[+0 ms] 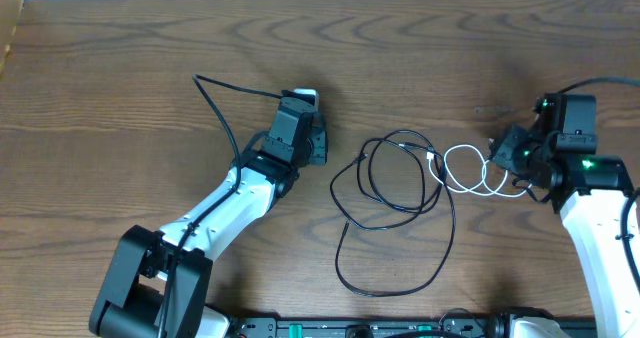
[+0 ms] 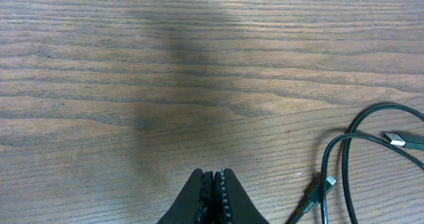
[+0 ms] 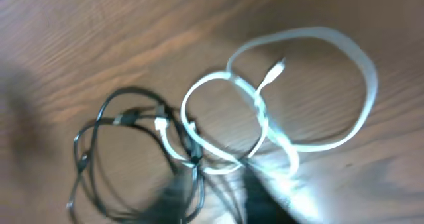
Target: Untangle cables
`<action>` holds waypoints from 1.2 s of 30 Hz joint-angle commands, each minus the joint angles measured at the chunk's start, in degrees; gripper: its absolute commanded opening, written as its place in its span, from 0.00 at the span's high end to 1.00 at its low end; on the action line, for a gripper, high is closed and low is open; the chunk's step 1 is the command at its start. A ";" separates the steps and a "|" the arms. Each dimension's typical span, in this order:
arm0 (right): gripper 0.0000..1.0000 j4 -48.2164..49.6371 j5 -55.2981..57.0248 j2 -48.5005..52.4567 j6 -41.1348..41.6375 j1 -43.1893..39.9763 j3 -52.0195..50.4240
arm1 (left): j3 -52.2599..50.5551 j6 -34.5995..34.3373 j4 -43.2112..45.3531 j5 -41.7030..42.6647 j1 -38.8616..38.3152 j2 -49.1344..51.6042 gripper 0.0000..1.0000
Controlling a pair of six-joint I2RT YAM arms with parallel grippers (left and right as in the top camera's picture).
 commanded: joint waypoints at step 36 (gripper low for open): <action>0.55 34.25 1.51 0.15 36.76 4.57 -34.40 | 0.74 0.28 0.11 -0.22 0.20 -0.79 0.92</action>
